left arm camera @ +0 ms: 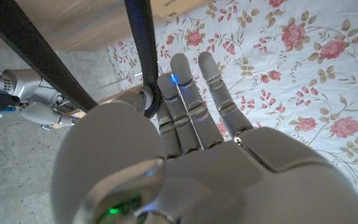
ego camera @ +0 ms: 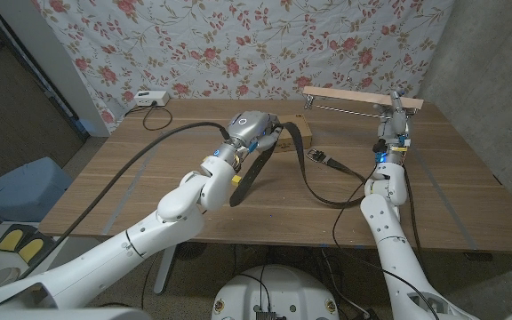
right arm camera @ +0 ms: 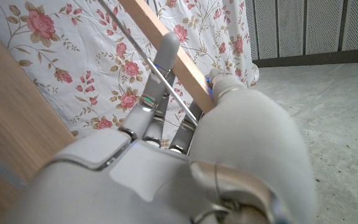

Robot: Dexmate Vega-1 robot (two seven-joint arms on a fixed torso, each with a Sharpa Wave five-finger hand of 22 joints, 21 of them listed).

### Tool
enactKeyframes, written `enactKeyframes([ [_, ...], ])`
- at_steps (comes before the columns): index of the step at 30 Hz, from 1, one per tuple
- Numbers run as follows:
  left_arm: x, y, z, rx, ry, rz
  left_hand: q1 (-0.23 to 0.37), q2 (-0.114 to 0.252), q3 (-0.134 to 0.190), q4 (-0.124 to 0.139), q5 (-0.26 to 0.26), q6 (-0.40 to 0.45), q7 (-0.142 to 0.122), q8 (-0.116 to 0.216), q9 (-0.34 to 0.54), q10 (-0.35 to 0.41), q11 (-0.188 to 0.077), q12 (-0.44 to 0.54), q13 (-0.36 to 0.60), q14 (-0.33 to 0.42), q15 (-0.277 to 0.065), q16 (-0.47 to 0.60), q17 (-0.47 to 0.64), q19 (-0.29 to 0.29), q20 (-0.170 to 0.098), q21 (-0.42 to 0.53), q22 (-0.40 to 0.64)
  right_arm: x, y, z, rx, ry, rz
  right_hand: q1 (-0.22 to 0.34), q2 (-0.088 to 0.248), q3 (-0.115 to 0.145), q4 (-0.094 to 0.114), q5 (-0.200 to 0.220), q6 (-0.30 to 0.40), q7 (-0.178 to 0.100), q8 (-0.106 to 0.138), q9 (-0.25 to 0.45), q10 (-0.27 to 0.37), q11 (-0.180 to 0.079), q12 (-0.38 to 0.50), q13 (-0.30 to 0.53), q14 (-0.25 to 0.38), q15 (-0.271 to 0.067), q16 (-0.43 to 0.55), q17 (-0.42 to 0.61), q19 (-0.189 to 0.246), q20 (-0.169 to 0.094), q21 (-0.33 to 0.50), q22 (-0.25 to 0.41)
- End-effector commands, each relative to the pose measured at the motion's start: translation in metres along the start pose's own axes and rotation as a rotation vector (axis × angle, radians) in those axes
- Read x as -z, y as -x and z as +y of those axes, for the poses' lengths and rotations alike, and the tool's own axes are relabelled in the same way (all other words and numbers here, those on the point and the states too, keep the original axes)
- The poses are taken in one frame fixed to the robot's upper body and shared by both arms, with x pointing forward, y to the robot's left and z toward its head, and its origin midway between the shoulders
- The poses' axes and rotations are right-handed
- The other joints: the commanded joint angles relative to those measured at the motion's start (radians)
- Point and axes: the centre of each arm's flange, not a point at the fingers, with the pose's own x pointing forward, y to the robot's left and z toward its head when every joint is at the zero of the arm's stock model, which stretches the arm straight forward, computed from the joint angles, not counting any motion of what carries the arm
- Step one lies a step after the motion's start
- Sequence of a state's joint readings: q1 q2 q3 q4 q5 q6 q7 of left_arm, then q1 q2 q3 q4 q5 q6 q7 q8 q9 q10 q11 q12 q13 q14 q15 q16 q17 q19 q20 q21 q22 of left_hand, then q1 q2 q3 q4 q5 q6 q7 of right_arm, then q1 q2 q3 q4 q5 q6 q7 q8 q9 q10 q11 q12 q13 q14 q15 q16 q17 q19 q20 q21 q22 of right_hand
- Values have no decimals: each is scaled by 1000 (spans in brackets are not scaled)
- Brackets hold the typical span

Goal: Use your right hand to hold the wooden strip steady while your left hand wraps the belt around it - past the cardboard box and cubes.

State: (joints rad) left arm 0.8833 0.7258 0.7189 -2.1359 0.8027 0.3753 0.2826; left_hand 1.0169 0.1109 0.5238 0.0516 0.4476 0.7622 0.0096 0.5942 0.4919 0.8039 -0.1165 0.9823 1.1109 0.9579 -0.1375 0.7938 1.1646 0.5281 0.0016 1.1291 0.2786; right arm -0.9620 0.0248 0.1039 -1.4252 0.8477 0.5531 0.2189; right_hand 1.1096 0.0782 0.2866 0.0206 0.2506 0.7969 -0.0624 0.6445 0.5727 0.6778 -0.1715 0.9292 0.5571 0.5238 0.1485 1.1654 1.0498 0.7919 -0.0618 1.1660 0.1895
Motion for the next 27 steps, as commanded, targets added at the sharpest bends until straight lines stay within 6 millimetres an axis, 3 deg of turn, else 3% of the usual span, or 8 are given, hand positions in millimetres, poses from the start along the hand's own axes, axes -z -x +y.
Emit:
enactKeyframes([
  [1, -1, -23, 38, -198, -40, -78, 40, 33, 4, 9, 9, 14, -1, 66, 256, 25, -29, -4, 1, 7, -48, -7, 6, -9, -1, 7, -3, 1, -9, 2, -196, -68, 55, -87, 84, 55, 48, 1, 134, 133, 2, 6, 388, 153, 18, 157, 581, -361, 47, 182, -46, -87, 5, 0],
  [6, 1, -38, 54, -250, -71, -110, 40, 30, 4, 12, 15, 19, 2, 65, 248, 29, -27, -9, -2, 16, -43, -22, -6, -15, -4, 12, -12, -2, -12, 4, -260, -56, 72, -90, 83, 54, 48, 2, 133, 134, 0, 8, 385, 152, 18, 161, 576, -361, 50, 182, -52, -88, 7, 0],
  [11, -2, -55, 71, -269, -103, -163, 48, 20, 12, 12, 31, 47, 15, 58, 221, 40, -23, -26, -17, 82, -51, -60, -66, 15, -19, 26, -39, -5, -14, 6, -356, -42, 119, -90, 83, 55, 47, 3, 136, 135, 0, 9, 387, 155, 17, 158, 573, -362, 55, 182, -52, -89, 11, -1],
  [27, -10, -91, 90, -293, -196, -229, 52, 8, 19, 18, 43, 60, 12, 50, 208, 60, -31, -41, -25, 92, -56, -84, -58, 21, -26, 40, -64, 9, -15, 9, -483, -64, 228, -89, 83, 60, 41, 6, 140, 138, -4, 11, 389, 162, 16, 157, 568, -362, 70, 182, -56, -87, 21, -2],
])
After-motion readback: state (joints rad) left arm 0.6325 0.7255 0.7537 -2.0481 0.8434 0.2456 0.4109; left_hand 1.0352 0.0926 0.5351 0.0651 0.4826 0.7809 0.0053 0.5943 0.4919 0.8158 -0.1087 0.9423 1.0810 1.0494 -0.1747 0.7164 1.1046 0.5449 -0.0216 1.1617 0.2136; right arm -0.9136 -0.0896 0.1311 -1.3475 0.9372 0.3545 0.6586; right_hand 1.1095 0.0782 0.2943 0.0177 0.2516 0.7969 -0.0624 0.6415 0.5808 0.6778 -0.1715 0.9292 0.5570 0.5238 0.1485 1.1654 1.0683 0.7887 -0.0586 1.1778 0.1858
